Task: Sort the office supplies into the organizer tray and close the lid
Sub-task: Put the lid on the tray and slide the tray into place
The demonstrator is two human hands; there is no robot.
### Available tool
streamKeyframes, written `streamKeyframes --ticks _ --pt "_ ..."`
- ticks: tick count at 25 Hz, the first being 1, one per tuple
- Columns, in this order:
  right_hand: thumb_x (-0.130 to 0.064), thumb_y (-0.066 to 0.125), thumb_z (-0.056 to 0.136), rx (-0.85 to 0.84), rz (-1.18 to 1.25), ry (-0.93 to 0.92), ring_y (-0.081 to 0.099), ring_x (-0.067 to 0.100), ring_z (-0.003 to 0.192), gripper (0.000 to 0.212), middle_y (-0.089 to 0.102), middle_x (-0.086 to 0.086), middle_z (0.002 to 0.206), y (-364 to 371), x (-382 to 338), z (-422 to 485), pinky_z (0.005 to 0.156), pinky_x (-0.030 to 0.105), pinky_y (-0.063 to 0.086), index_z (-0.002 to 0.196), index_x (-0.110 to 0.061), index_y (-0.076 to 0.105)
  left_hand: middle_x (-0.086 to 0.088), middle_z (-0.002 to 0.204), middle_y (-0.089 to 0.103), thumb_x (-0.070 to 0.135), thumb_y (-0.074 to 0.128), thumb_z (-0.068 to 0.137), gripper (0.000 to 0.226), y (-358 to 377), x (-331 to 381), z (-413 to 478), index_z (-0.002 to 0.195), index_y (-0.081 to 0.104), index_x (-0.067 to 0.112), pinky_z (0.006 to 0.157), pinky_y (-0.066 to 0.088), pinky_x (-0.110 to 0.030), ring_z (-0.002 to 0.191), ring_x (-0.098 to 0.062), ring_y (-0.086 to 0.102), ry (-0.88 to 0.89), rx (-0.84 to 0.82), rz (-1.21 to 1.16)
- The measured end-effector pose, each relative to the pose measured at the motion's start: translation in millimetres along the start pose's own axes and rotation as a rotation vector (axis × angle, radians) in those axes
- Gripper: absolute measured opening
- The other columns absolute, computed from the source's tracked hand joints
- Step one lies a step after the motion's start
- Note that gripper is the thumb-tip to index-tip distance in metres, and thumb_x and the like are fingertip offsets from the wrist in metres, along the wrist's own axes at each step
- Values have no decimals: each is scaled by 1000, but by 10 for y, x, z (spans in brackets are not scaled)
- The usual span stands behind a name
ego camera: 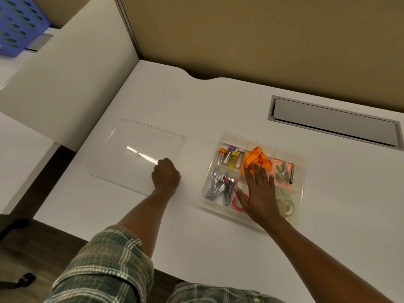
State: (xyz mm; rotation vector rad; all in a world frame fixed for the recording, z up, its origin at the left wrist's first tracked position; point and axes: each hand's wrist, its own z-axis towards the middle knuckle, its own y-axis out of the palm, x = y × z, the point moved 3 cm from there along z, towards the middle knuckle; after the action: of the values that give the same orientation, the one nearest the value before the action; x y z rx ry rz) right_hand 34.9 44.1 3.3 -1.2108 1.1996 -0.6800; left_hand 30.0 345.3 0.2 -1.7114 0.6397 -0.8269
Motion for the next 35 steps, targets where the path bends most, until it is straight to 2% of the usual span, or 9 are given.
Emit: streamKeyframes --ticks 7,10,15,19,23,28,31,33,35 --pt "-51 50 98 68 129 6 16 30 154 69 25 12 164 -234 -108 137 124 51 19 154 -13 34 -17 86 57 2 51 77 15 -554 907 21 91 52 1 52 35 -32 68 -35 57 226 253 -158" --pt "-45 58 97 121 226 14 26 29 151 65 34 11 161 -413 -157 202 122 45 25 150 -12 40 -14 82 57 1 52 83 9 -798 1242 -28 91 54 3 52 31 -28 64 -29 56 363 336 -209" --pt "-42 58 97 185 513 115 33 23 147 63 37 6 158 -763 -38 353 119 41 32 152 -18 36 -11 90 61 14 64 86 15 -1192 1765 -329 96 56 6 63 56 -29 78 -23 63 590 426 -383" --pt "-54 49 98 253 706 293 39 25 144 68 36 6 159 -1089 211 537 115 50 38 154 -21 31 -6 78 49 13 62 78 14 -1504 2116 -649 82 50 8 52 36 -22 69 -17 44 721 544 -565" --pt "-62 42 97 344 801 452 37 28 145 74 34 10 160 -1356 643 654 117 52 33 156 -20 25 -4 69 48 15 60 81 15 -1688 2257 -816 81 46 8 50 42 -31 59 -19 46 688 455 -863" --pt "-72 37 93 446 940 671 43 30 140 77 43 8 155 -1517 1155 583 115 48 36 154 -26 28 -15 73 65 11 52 87 8 -1623 2298 -856 93 48 8 50 51 -31 61 -26 65 618 166 -1174" --pt "-67 39 95 473 1030 721 66 25 108 63 68 10 124 -1493 1360 434 101 49 51 139 -22 48 -10 71 70 7 46 90 23 -1406 2240 -786 111 52 16 49 51 -29 57 -22 64 513 17 -1218" --pt "-58 44 98 507 1066 740 70 18 81 45 73 7 99 -1430 1416 323 88 47 58 121 -20 55 -11 70 68 8 45 92 31 -1225 2178 -735 120 52 20 50 51 -27 55 -19 62 474 14 -1137" --pt "-50 50 98 515 1072 775 68 16 71 32 72 4 88 -1325 1438 203 82 45 57 111 -21 55 -11 68 62 9 48 93 32 -1035 2098 -674 122 54 20 54 52 -29 57 -17 58 435 79 -995"
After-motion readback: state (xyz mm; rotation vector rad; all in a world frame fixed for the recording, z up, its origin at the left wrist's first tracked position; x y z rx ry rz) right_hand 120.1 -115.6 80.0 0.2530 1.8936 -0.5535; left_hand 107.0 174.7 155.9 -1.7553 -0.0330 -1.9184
